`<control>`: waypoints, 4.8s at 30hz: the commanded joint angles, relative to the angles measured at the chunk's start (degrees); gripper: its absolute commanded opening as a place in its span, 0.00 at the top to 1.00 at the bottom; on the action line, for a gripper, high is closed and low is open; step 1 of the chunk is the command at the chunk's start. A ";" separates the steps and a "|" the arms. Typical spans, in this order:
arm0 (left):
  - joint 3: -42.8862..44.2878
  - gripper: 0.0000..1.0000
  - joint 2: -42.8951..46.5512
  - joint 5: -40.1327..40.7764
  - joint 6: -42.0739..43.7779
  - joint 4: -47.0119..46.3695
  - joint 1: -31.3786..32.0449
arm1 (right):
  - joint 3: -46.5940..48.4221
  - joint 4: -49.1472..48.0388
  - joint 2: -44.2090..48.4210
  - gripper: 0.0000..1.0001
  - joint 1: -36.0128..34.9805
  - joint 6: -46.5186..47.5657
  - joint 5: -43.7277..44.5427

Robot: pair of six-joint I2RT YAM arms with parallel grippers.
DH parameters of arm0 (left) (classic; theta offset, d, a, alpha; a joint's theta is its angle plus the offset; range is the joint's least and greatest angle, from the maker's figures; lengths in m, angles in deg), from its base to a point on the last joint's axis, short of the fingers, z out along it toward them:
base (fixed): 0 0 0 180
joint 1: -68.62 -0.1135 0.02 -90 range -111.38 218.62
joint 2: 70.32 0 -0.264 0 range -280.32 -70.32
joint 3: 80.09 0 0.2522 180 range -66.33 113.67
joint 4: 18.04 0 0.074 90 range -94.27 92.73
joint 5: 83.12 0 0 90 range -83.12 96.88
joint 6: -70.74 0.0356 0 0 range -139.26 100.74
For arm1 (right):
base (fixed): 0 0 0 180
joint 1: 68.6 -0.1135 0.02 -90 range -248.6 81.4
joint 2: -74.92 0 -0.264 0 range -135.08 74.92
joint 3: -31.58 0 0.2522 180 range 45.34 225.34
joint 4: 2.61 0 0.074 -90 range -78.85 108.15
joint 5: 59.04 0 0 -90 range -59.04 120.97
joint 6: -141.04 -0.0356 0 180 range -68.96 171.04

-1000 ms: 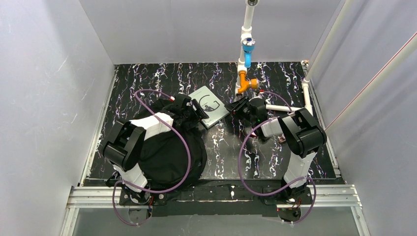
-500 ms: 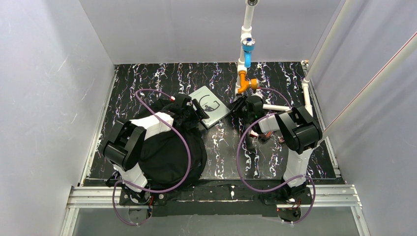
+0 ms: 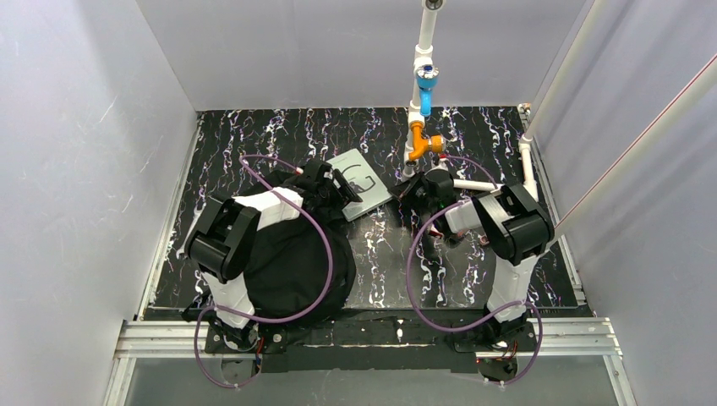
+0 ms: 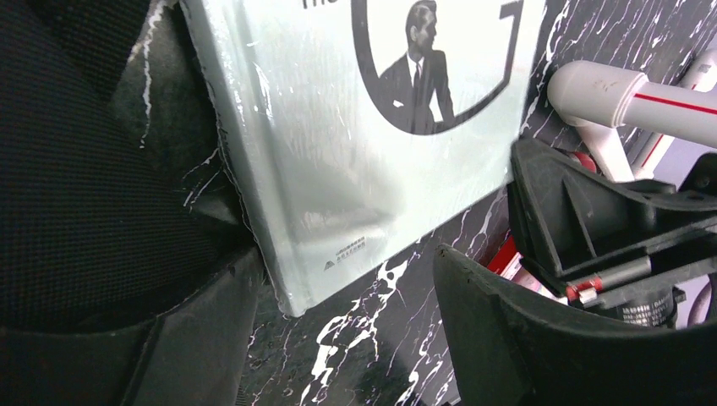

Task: Pack the student bag
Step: Pick up the book from the center of the board, then place the book in the student bag.

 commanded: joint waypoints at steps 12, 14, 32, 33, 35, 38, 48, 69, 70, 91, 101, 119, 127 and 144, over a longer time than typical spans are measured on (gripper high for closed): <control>-5.77 0.27 6.42 -1.65 0.77 0.22 -0.48 | -8.04 -11.62 5.78 0.99 0.63 -22.07 -16.03; -5.57 0.27 6.51 -1.89 1.14 0.21 -0.49 | -8.36 -13.30 5.44 0.99 1.16 -24.07 -16.84; -7.56 0.34 19.46 -7.84 -6.82 -7.00 -0.32 | -10.66 -5.76 7.15 0.99 1.59 -17.48 -18.35; -9.00 0.34 19.54 -9.09 -8.92 -9.40 -0.19 | -10.43 -4.06 7.93 0.99 1.21 -16.28 -18.19; -11.45 0.34 19.66 -9.41 -11.78 -13.08 0.32 | -10.36 -1.30 9.76 0.99 0.01 -14.26 -17.24; -12.70 0.35 20.10 -8.05 -12.45 -14.99 1.11 | -9.86 2.42 11.44 0.99 -2.10 -11.75 -16.08; -10.77 0.53 15.89 -8.25 -6.71 -12.86 3.62 | -10.87 0.90 11.72 0.99 -2.71 -12.02 -16.03; 8.96 1.00 47.02 -7.89 36.83 37.39 3.22 | -3.96 67.61 51.46 0.02 -11.05 34.79 -6.72; 11.14 1.00 48.47 -10.51 38.96 39.92 3.17 | -3.78 67.96 53.25 0.02 -13.67 35.11 -6.22; 12.66 1.00 53.42 -36.42 43.75 49.99 2.86 | 10.28 63.66 54.10 0.02 -11.39 35.13 -24.10; 8.20 1.00 51.73 -42.00 38.88 39.98 2.86 | -12.51 13.12 51.39 0.02 -8.78 4.68 -52.75; 13.78 0.50 40.70 -15.70 49.85 54.06 0.61 | -24.69 -14.20 61.68 0.99 -8.78 -21.14 -52.83; 6.39 0.17 45.33 3.03 46.14 60.62 1.01 | -1.64 78.60 64.84 0.99 -8.78 23.78 -16.65; 0.27 0.25 26.03 15.97 35.39 62.12 28.72 | -1.35 78.43 62.97 0.99 -8.78 16.75 -13.90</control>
